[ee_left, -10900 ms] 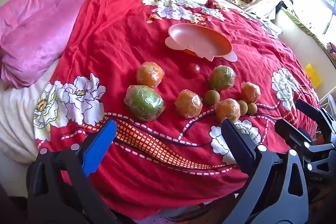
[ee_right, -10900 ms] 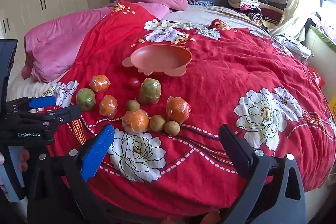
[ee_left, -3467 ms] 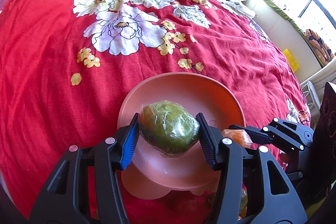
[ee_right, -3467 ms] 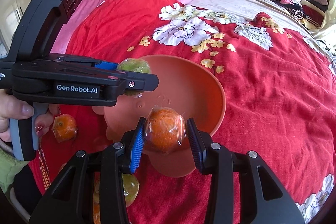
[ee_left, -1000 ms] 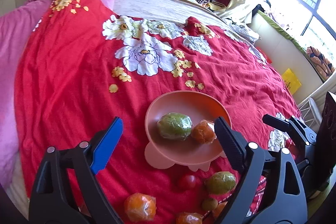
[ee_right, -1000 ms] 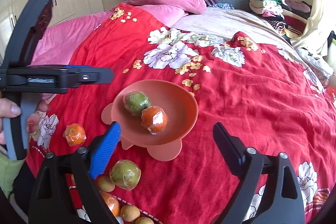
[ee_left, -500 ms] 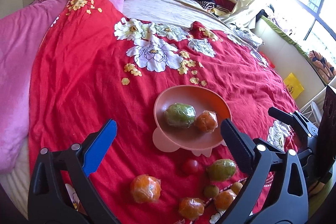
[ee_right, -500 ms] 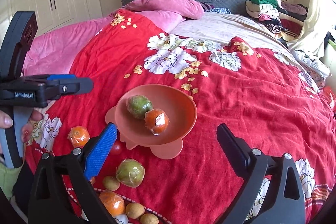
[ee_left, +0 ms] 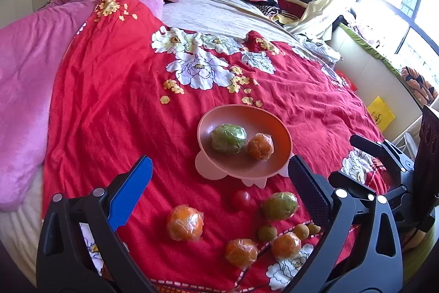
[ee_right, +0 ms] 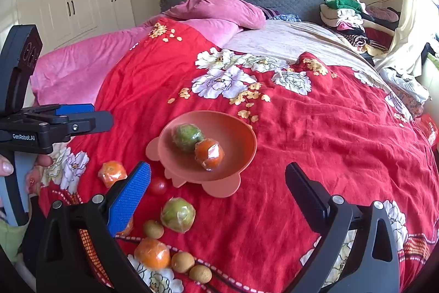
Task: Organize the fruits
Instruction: 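Withdraw both open grippers from the bowl back toward the remaining fruits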
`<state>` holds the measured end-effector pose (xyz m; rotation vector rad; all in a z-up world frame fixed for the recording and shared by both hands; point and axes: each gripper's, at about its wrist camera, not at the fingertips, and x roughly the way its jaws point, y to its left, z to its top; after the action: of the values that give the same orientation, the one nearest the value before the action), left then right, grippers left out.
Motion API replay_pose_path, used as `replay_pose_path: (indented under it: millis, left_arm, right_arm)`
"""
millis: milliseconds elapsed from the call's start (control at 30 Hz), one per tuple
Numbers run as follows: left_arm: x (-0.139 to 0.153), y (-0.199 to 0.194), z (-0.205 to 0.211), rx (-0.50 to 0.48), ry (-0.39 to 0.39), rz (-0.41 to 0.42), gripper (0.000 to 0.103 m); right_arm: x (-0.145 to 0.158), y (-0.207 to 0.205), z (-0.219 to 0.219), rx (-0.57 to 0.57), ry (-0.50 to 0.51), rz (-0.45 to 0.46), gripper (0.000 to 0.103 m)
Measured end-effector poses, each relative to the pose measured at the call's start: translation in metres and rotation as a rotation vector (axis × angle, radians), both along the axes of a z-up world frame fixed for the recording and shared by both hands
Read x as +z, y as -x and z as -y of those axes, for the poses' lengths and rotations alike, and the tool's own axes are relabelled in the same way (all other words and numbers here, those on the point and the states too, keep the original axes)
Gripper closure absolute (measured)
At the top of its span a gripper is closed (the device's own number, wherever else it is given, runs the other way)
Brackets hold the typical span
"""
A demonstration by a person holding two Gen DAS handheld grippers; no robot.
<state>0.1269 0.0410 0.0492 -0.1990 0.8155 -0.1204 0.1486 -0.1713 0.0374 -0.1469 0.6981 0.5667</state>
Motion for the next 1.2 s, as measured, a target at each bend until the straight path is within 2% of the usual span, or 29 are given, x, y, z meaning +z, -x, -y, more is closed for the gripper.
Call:
replay_pose_path:
  millis: [633,967,1200]
  left_arm:
    - [-0.011,0.040,0.015,-0.030,-0.009,-0.026,0.010]
    - [-0.029,0.055,0.019,-0.035,-0.025,-0.076,0.010]
    - [-0.031,0.065,0.027,-0.057,-0.030,-0.082,0.010]
  right_arm:
    - [-0.010,0.036,0.024,0.000,0.023,-0.034,0.005]
    - [-0.021,0.049,0.033,0.005,0.058,-0.058,0.005]
    - [-0.025,0.055,0.037,0.005,0.076,-0.066,0.005]
